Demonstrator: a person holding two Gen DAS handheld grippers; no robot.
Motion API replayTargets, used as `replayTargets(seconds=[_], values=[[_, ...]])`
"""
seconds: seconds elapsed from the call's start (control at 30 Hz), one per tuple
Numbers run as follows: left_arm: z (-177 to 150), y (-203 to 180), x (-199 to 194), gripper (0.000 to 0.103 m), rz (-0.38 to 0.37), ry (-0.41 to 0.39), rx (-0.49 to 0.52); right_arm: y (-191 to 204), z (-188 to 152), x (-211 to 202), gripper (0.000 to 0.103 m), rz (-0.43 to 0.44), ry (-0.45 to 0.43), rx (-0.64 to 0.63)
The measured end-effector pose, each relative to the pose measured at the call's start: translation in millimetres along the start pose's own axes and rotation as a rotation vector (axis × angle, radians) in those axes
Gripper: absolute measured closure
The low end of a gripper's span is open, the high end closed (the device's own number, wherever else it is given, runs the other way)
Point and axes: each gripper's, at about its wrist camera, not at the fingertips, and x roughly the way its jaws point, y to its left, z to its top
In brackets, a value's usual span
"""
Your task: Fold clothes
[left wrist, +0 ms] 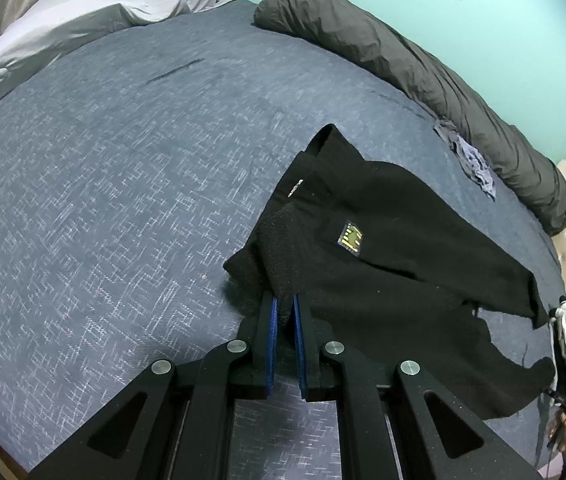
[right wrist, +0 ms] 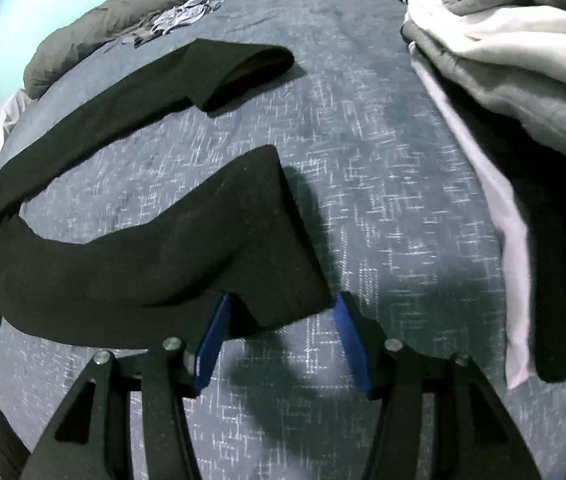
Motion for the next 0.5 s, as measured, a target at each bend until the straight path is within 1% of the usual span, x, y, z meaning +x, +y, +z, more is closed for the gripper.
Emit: replayTargets(seconds=[0.03,0.1,0.13,0.2,0.37,0.5], values=[[0.3,-0.2,-0.3,0.095,0.000,-0.001,0.000,-0.7,1.5,-3.7,0.070,0.011,-0.006,0.003],[0.9,-0.6,-0.8,0.095,0.000,-0.002,-0.001,-2.1,4.5,-11.8,0.087,0.034,-0.019,0.011],[1.2,-0.7,-1.0,0.095,0.000,-0.003,-0.002,-2.8,6.0,-15.9,0.090,0.045,-0.026,0.016],[1.8,-1.1,-1.6,0.095,0.000,-0.004,-0.003,-4.3,9.1,-24.0,0.092,0.068,-0.039,0.024],[5.2,-1.4,-9.8,0.095,-0.009,-0.017,-0.006,6.2,29.3,-78.4,0.094,0.127,-0.069,0.011],[10.2,0.8,-21.7,0.095,-0.031,-0.029,-0.028,14.7,45.7,-122.3,0.094,0.174,-0.094,0.000]])
